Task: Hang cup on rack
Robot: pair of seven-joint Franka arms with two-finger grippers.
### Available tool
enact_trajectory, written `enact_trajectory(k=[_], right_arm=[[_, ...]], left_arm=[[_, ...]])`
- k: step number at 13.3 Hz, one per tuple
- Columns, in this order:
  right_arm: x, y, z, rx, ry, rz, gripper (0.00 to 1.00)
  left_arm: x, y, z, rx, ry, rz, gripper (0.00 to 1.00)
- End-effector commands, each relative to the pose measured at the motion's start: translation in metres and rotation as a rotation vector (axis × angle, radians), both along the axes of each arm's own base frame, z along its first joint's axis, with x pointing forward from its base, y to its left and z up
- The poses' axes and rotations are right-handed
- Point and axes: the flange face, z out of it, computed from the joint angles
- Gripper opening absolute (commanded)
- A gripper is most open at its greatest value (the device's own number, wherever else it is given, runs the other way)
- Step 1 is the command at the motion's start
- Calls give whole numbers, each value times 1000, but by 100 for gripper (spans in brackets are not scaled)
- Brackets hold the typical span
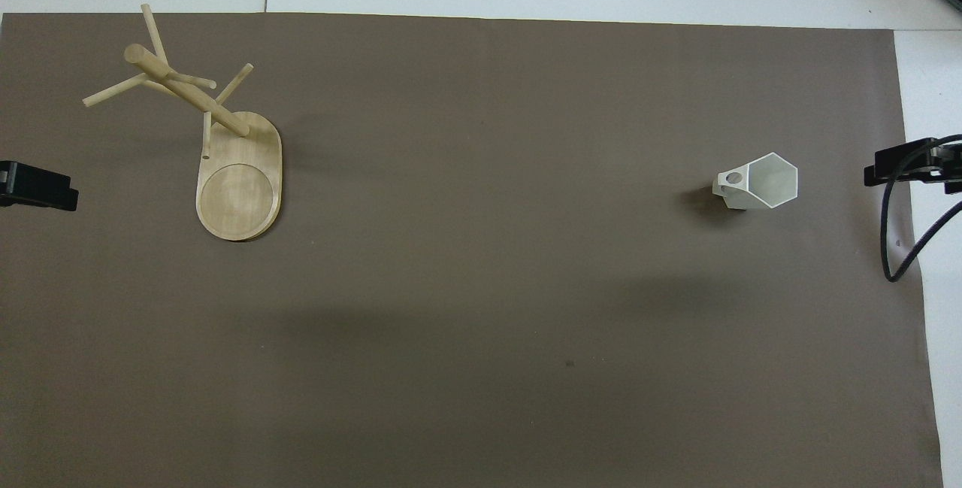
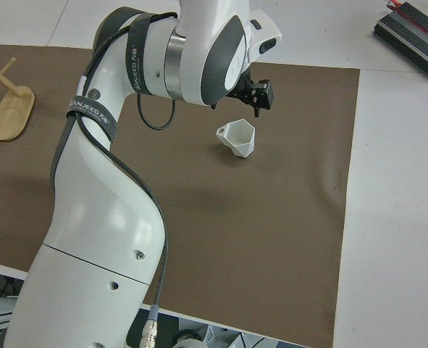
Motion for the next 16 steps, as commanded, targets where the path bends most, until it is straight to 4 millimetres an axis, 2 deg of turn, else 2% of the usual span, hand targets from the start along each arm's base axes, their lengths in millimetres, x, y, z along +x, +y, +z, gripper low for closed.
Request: enact_trajectory(k=[1, 9, 11, 12, 16], right_arm=[[-8, 4, 1, 9, 4, 7, 100], [-8, 0, 1, 7, 0, 13, 100], [1, 11, 5, -4, -61, 76, 100], [4, 17, 3, -7, -79, 88, 100], [14, 13, -14, -27, -110, 90, 100]], left_arm=[[-9, 3, 0, 0, -2, -32, 100], [-8, 3, 1, 0, -4, -32, 100], [-8, 3, 1, 0, -4, -32, 100], [-8, 3, 1, 0, -5, -32, 100], [-8, 3, 1, 0, -10, -32, 100]])
